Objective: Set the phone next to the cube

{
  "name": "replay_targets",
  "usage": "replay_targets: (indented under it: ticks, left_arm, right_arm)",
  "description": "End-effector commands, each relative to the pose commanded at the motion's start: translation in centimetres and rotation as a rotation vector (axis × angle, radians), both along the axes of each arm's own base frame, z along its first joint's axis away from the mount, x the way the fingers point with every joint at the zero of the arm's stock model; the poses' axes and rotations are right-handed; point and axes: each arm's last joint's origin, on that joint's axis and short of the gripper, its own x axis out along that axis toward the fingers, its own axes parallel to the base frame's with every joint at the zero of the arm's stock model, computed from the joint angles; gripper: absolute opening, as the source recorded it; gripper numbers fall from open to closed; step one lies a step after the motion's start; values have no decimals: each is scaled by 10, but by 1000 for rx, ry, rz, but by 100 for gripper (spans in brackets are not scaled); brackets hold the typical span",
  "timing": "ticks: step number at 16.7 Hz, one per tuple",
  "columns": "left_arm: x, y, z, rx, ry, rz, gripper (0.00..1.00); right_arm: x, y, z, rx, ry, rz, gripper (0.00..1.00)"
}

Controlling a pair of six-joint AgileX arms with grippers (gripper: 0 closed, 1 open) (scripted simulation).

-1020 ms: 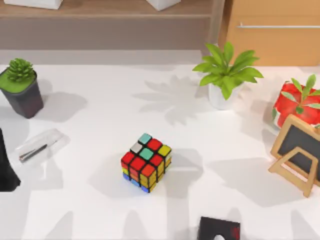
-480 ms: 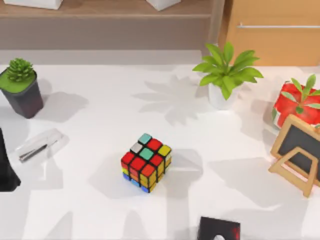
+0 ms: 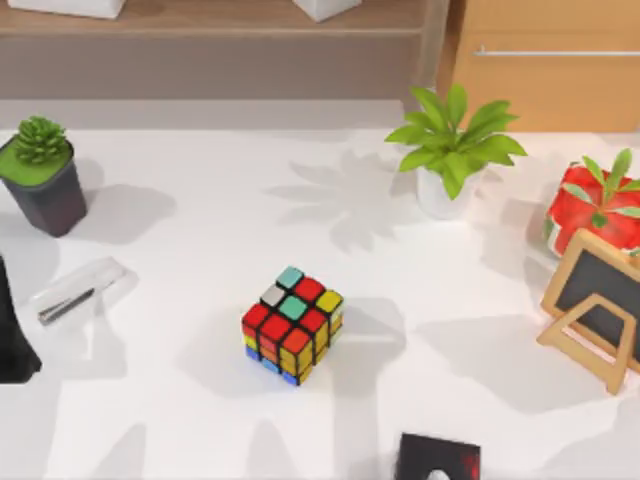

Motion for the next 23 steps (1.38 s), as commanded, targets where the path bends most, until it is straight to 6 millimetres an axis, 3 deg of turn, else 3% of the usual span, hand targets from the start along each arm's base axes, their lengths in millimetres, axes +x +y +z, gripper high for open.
replay_targets:
  ticks: [3, 6, 12, 18, 22, 23]
  left_arm:
    - [0, 0, 0, 0, 0, 0, 100]
    - [0, 0, 0, 0, 0, 0, 100]
    - [0, 0, 0, 0, 0, 0, 100]
    - [0, 0, 0, 0, 0, 0, 100]
    - [0, 0, 0, 0, 0, 0, 100]
    - [0, 0, 0, 0, 0, 0, 100]
  right_arm:
    - [11, -29, -24, 74, 129, 15, 100]
    - [14, -43, -35, 113, 183, 23, 100]
    - [15, -43, -38, 116, 187, 26, 100]
    - [15, -44, -75, 115, 186, 24, 100]
    - [15, -44, -76, 116, 187, 24, 100]
    - [15, -44, -76, 116, 187, 24, 92]
